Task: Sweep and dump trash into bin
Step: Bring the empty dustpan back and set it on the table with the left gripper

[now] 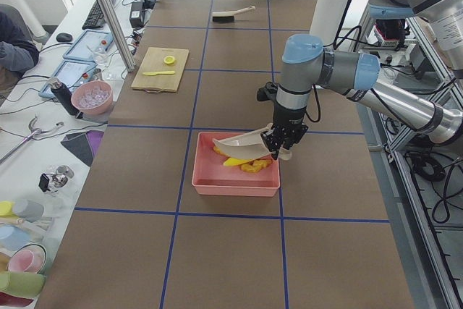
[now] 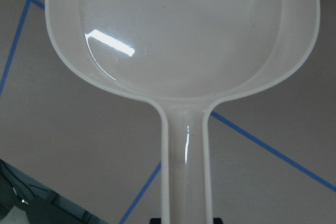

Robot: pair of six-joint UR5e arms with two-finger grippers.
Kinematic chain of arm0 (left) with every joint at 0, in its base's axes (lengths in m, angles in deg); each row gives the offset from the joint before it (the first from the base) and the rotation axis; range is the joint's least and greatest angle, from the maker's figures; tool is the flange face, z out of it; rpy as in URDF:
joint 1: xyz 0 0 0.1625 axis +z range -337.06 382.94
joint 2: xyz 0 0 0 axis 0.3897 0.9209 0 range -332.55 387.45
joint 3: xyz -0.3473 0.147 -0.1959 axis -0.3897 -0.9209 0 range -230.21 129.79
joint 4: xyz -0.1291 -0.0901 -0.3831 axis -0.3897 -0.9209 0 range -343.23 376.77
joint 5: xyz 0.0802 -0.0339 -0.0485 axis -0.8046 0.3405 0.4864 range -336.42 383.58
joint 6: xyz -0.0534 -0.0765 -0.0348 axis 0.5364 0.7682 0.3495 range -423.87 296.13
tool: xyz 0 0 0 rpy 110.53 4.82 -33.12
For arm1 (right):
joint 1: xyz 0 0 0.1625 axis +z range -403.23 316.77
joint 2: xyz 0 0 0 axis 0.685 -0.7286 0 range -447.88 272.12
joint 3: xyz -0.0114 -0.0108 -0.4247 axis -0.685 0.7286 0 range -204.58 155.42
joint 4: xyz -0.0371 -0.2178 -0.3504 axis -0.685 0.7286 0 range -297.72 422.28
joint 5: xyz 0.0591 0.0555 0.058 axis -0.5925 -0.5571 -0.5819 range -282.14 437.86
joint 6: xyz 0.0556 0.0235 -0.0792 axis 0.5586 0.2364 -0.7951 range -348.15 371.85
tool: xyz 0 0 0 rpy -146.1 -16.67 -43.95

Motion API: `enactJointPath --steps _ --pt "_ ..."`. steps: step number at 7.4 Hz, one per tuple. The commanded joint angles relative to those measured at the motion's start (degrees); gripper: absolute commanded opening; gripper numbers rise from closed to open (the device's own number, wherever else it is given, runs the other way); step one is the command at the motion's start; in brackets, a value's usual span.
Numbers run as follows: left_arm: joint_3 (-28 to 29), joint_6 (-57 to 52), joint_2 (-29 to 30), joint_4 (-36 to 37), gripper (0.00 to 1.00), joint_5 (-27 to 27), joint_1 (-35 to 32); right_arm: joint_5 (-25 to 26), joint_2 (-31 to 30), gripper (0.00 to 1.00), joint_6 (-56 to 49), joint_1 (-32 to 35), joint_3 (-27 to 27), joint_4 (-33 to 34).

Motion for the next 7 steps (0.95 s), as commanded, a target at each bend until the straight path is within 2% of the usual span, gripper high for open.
enactJointPath --steps 1,2,3,4,5,6,7 --pt "7.65 0.36 3.81 -16.53 0.06 8.21 4.55 0.0 0.08 1.0 -0.12 0.0 -0.07 -0.03" --pt "11.27 1.41 5.05 -25.92 0.05 8.66 10.5 0.0 -0.26 1.0 -2.47 0.0 0.11 -0.03" --pt "14.53 10.56 5.67 -36.81 0.03 8.41 18.39 0.0 -0.35 1.0 -4.4 0.0 0.2 -0.03" --pt "17.08 18.65 7.51 -46.05 0.0 4.4 25.69 0.0 -0.44 1.0 -4.42 0.0 0.28 0.06" --pt "18.68 20.56 10.31 -48.06 0.0 3.32 31.77 -0.26 -0.53 1.0 -4.42 0.0 1.07 -0.03" --pt "20.87 21.71 13.64 -48.25 0.0 3.31 34.09 -0.87 -0.36 1.0 -4.51 0.0 1.68 -0.03" --pt "26.02 26.33 20.55 -48.43 0.0 3.22 37.24 -0.97 -0.35 1.0 -4.51 0.0 1.95 -0.03"
